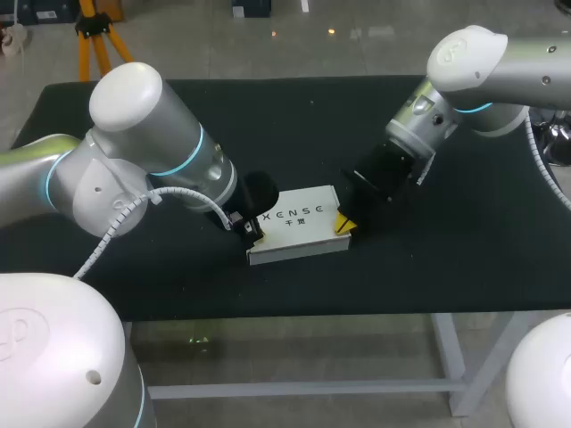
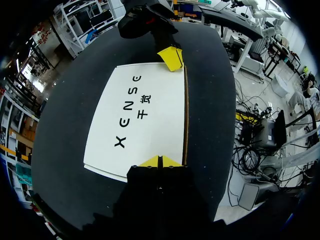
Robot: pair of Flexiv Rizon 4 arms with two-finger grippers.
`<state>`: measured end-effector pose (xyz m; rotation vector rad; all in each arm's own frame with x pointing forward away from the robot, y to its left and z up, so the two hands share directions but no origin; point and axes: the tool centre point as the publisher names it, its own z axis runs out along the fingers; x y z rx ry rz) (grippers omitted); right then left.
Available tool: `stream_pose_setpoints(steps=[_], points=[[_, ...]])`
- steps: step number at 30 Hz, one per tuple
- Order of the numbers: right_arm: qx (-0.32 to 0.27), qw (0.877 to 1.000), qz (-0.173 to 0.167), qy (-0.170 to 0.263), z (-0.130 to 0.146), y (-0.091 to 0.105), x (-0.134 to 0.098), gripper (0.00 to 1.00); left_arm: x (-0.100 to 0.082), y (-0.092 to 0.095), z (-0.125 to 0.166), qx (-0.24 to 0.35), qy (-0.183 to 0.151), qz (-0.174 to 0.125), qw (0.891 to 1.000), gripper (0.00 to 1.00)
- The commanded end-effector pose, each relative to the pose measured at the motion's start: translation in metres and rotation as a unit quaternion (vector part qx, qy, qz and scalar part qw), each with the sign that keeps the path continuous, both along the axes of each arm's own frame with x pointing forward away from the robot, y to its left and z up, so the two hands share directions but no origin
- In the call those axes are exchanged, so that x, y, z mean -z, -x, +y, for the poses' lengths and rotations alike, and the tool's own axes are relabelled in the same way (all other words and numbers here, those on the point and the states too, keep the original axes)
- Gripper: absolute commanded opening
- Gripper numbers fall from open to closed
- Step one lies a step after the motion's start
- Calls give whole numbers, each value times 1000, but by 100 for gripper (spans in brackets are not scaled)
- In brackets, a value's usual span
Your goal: Assemble the packaging by folding the flat box into shape, placing the metal phone stand inside, and closing the box properly
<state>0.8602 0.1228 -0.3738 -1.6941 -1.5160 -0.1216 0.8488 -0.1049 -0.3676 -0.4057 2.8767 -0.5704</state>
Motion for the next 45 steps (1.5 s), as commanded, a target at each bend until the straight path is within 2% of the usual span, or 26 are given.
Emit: stream_pose_setpoints(steps=[1, 2, 3, 4, 5, 7, 8, 9, 10, 11, 14, 20, 24, 26, 27, 39, 41, 42, 43, 45], points=[[5, 1000, -30, 1, -5, 0, -22, 0, -17, 13, -3, -8, -7, -12, 1000, 0], [5, 999, -39, 1, -6, -2, -27, 0, -21, 14, -5, -11, -6, -13, 1000, 0], [6, 999, -47, 0, -7, -4, -32, 0, -24, 16, -6, -12, -6, -14, 1000, 20], [7, 998, -55, -1, -8, -5, -36, 5, -27, 17, -8, -16, -8, -15, 1000, 36], [7, 998, -62, -3, -9, -8, -40, 16, -30, 18, -9, -18, -7, -14, 1000, 49], [10, 997, -74, -7, -13, -14, -47, 30, -35, 22, -13, -24, -7, -14, 1000, 97], [9, 997, -80, -11, -15, -16, -51, 38, -38, 23, -14, -25, -7, -12, 1000, 100], [11, 996, -88, -12, -16, -18, -54, 47, -40, 24, -15, -30, -5, -5, 1000, 100], [13, 995, -93, -16, -17, -20, -57, 80, -42, 26, -17, -35, -3, -1, 999, 100], [14, 995, -99, -19, -19, -22, -60, 100, -44, 28, -18, -38, -1, 6, 999, 100], [20, 992, -119, -27, -27, -26, -68, 100, -50, 35, -21, -57, 13, 32, 998, 100], [10, 985, -171, -25, -43, -27, -82, 100, -58, 55, -28, -115, 58, 97, 987, 100], [32, 980, -196, -25, -58, -30, -91, 100, -60, 68, -34, -148, 62, 120, 980, 100], [41, 979, -199, -26, -62, -31, -94, 100, -62, 75, -36, -165, 59, 123, 977, 100], [41, 979, -199, -26, -62, -31, -94, 100, -64, 80, -38, -185, 41, 116, 975, 100], [41, 979, -199, -26, -62, -31, -94, 100, -64, 80, -38, -185, 41, 116, 975, 100], [24, 970, -236, -43, -66, -37, -80, 100, -67, 79, -45, -228, 62, 136, 962, 100], [26, 966, -253, -39, -68, -39, -78, 100, -68, 80, -44, -233, 63, 138, 961, 100], [14, 961, -274, -42, -72, -44, -73, 100, -68, 83, -47, -254, 74, 141, 954, 100], [-25, 945, -320, -65, -77, -49, -69, 100, -68, 86, -51, -276, 84, 150, 946, 100]])
